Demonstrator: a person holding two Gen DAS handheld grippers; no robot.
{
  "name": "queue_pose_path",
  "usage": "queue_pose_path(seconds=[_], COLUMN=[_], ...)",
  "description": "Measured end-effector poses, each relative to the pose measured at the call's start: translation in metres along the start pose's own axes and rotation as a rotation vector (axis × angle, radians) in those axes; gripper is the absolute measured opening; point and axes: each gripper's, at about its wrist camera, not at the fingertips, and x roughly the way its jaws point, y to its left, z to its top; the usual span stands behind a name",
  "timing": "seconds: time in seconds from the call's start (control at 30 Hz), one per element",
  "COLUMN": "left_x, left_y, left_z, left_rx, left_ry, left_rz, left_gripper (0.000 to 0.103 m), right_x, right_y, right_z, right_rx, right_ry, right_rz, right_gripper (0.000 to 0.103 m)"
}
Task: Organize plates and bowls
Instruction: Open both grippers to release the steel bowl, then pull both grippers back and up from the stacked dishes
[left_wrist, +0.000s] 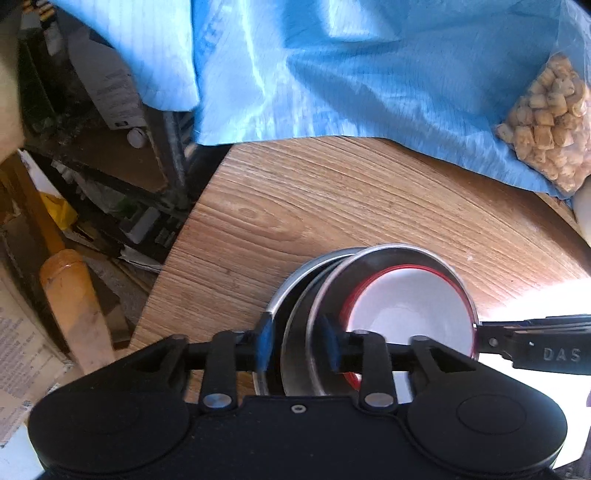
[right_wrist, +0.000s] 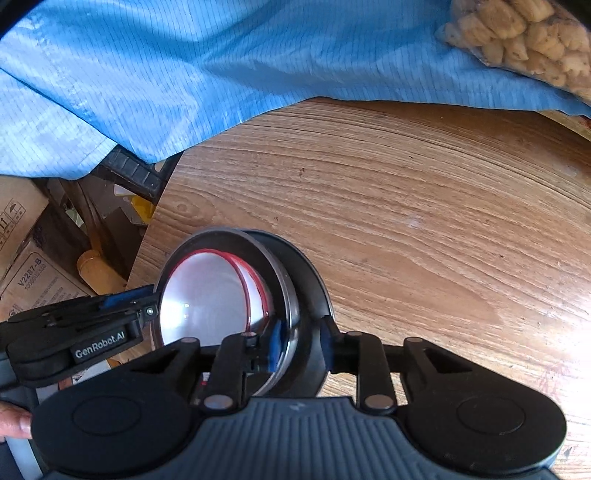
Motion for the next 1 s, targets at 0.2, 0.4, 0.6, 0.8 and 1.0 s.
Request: queue_pose_path(seconds=[0.2,0.4,0.6,0.8,1.0], left_x=[-0.012,-0.023,-0.038,-0.052,-0.075], left_y=[0.008,0.011,0.013,0.005,-0.011], left_z=[-0.006,-0.017,-0.027,-0.037,-0.053], left_rx=[-0.013,-0.011,-0.075,-0.099,-0.118], left_ry=[-0.068,-0.127,-0.203,-0.253,-0.336], left_rz=[0.076,0.116,0.125,0.132,0.161], left_gripper=[0.084,0.098,0.102,0.102,0.102], right_x=[-0.007,-0.018,-0.03,-0.044,-0.06], right_y=[0.004,0.005,0.005,0.004,-0.012], right_z=[-0.013,-0.023,-0.027,-0.033,-0.045], right_rx=[-0.02,-0.031,-0.046,-0.077,-0.07], right_ry=[-0.031,-0.086,-0.142,-0.222,-0.308], right_rz=[-0.013,0.002,0.025,0.065,0.087], right_gripper=[0.035,0.048,0.066,0.091,0.103])
